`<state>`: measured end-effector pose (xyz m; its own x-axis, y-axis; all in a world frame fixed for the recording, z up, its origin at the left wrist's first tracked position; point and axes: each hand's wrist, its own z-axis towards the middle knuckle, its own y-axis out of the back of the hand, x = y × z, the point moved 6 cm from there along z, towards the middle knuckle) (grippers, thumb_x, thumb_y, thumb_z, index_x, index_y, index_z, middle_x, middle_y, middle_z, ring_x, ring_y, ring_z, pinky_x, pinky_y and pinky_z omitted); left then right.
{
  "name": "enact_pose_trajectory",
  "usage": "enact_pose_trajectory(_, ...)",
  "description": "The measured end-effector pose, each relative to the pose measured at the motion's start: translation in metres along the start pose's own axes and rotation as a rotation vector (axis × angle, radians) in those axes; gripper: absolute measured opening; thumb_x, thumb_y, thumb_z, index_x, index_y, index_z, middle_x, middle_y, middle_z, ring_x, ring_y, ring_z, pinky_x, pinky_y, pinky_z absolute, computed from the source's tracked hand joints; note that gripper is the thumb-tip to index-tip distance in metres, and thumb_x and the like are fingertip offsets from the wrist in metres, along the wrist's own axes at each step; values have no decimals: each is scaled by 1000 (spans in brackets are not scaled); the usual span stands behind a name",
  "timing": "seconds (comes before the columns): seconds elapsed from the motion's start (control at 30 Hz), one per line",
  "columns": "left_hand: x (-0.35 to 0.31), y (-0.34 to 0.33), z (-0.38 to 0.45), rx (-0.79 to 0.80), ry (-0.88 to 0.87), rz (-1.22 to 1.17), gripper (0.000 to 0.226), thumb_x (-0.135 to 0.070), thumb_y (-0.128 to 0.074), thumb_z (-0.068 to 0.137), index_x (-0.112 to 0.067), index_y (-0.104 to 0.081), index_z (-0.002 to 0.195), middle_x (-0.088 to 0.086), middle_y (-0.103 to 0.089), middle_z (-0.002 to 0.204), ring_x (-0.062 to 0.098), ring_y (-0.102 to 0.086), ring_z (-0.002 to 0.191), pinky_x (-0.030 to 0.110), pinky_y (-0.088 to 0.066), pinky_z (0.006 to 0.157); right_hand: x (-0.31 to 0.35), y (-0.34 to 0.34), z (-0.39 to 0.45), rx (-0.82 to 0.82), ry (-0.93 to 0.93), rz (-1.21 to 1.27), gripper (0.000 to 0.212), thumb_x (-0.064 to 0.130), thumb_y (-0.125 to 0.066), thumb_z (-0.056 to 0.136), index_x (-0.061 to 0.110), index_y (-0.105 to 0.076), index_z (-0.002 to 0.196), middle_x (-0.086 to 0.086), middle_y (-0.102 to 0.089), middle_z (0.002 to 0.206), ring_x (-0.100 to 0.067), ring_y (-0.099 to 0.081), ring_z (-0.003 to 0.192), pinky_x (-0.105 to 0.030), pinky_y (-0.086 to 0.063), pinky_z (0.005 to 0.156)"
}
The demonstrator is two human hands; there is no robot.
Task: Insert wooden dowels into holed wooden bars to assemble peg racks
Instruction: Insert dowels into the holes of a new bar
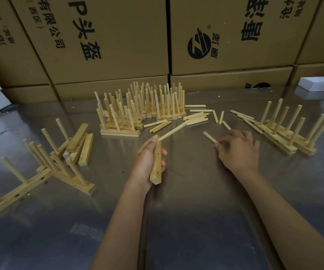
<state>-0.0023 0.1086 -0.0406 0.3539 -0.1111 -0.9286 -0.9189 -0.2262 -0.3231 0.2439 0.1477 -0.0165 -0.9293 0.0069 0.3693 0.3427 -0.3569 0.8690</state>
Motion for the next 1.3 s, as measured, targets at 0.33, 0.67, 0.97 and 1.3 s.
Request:
enact_pose_trajectory(0.33, 1, 5, 5, -13, 27, -105, 19, -26, -45, 106, -19, -62, 112, 2, -58, 64, 10, -45, 41, 17, -35, 34, 86, 17, -46, 211, 433, 600, 30, -1, -53, 93, 17, -73, 105, 16, -56, 81, -1, -50, 77, -8, -35, 68)
enact_pose_trajectory(0.67, 1, 3, 5, 11, 15, -45, 21, -28, -46, 105, -18, -62, 115, 4, -58, 67, 10, -45, 42, 17, -32, 35, 100, 20, -63, 168, 476, 628, 21, 7, -59, 94, 14, -74, 107, 9, -48, 80, 2, -44, 73, -11, -32, 65)
enact_pose_trajectory(0.97, 5, -2, 4, 68, 4, 49, 31, -31, -50, 103, -22, -63, 130, 2, -60, 62, 11, -47, 42, 19, -35, 35, 106, 17, -71, 100, 540, 559, 19, 14, -63, 92, 19, -76, 105, 12, -47, 71, -1, -45, 69, -11, -30, 60)
enact_pose_trajectory(1.3, 6, 1, 3, 9, -25, 147, 34, -35, -52, 102, -22, -62, 132, 5, -61, 71, 10, -49, 41, 21, -37, 36, 100, 3, -68, 210, 340, 656, 14, 22, -64, 92, 24, -78, 90, 6, -73, 78, -16, -67, 77, -43, -56, 75)
